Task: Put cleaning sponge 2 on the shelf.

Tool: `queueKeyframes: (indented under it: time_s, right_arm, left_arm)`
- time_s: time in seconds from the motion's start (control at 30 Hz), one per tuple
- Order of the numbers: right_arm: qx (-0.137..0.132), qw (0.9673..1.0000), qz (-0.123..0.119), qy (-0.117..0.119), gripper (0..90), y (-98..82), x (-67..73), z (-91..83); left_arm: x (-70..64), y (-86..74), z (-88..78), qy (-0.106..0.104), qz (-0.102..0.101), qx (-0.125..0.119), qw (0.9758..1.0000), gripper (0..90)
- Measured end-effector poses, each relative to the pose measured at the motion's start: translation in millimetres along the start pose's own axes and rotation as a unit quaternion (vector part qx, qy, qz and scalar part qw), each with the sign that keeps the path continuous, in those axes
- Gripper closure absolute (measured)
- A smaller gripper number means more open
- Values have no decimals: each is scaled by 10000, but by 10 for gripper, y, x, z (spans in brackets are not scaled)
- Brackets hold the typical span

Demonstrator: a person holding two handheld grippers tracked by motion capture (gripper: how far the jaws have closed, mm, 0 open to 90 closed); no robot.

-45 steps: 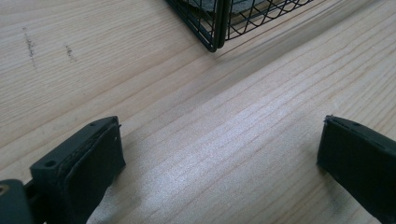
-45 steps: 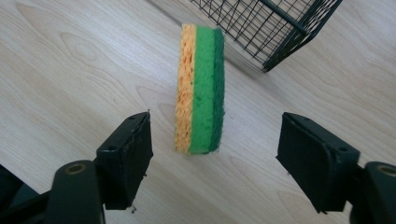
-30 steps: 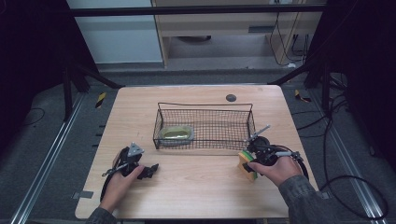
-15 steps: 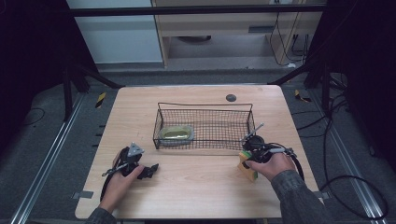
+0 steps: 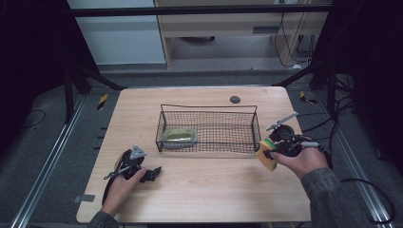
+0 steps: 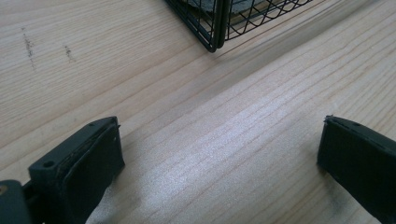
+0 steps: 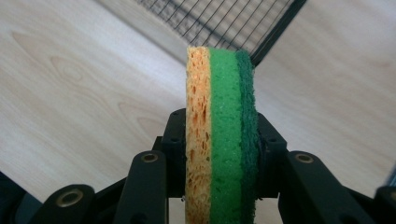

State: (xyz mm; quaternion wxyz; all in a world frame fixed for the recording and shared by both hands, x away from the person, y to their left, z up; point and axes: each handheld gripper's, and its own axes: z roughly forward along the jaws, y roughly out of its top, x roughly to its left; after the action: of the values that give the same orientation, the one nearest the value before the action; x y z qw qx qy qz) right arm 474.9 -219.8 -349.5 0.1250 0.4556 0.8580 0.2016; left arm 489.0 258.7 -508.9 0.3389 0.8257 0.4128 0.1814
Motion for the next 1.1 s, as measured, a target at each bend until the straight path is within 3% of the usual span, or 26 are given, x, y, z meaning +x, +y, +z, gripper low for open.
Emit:
queueKeyframes:
  time_s: [0.17, 0.43, 0.77, 1.1]
  right_arm:
    - [-209, 9997, 50, -72, 645, 138, -158, -171]
    - [-458, 9987, -72, -219, 647, 451, -259, -257]
    - [-644, 9969, -229, -378, 648, 838, -304, -119]
    - [-598, 9960, -357, -557, 648, 1014, -240, 72]
  left_arm:
    - [-3, -1, 3, 1, -24, -22, 10000, 0]
    - [-1, 1, 2, 4, -8, -19, 10000, 0]
    - [0, 3, 3, 3, -11, -9, 10000, 0]
    - [-1, 3, 3, -2, -19, -7, 10000, 0]
